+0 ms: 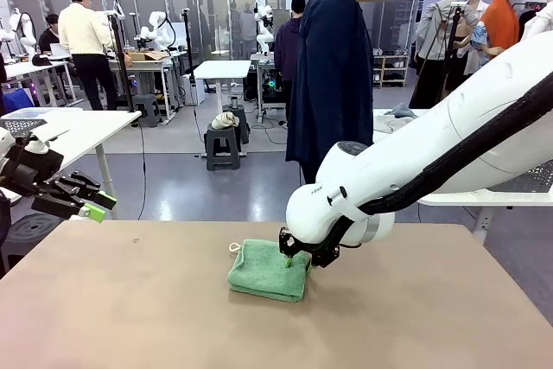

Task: Fold the towels and place them in the basket.
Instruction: Place the folded Towel with hook on the right side of the table.

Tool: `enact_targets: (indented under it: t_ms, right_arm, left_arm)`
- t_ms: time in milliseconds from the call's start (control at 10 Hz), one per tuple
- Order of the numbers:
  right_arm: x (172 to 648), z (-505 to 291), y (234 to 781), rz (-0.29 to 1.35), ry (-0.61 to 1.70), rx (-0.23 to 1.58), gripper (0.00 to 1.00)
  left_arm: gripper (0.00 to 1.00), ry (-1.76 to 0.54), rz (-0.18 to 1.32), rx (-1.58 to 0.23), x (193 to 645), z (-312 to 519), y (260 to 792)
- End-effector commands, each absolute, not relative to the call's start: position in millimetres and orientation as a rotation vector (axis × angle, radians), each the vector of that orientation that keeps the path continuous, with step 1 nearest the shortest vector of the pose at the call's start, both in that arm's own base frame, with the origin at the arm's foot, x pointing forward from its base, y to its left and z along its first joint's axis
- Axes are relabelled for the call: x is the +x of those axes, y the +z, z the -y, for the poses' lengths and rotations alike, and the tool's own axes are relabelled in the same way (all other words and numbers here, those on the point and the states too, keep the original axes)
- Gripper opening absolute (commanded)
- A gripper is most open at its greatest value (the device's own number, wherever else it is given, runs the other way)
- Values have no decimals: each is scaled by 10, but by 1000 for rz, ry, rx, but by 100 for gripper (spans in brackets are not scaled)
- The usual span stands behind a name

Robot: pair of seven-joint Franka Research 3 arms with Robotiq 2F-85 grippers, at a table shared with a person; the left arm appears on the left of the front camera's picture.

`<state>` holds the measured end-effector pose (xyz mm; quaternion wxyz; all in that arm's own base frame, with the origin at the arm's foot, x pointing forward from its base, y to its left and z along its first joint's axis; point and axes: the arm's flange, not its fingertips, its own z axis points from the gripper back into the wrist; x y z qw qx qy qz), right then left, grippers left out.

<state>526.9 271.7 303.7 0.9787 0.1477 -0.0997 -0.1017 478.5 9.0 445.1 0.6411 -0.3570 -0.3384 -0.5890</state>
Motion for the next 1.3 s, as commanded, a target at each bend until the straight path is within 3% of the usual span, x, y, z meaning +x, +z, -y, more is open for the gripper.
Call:
enact_targets:
  t_ms: [0, 100, 200, 900, 1000, 1200]
  right_arm:
    - [5305, -2781, 3009, 200, -209, 301, 18]
    - [5308, -2784, 3008, 198, -208, 292, 14]
    - [5308, -2788, 3007, 195, -199, 282, 0]
    - [5263, -2720, 3017, 193, -202, 293, 0]
    - [5270, -2709, 3018, 197, -195, 286, 7]
    - [5488, -2084, 2966, 212, -173, 236, 5]
  left_arm:
    - [56, -1352, 778, -823, 4784, -101, 4470]
    - [56, -1352, 778, -823, 4784, -101, 4470]
    - [56, -1352, 778, -823, 4784, -101, 4470]
    - [56, -1352, 778, -823, 4784, -101, 4470]
    - [56, -1352, 778, -823, 4784, -101, 4470]
    - [56, -1352, 778, -823, 4784, -101, 4470]
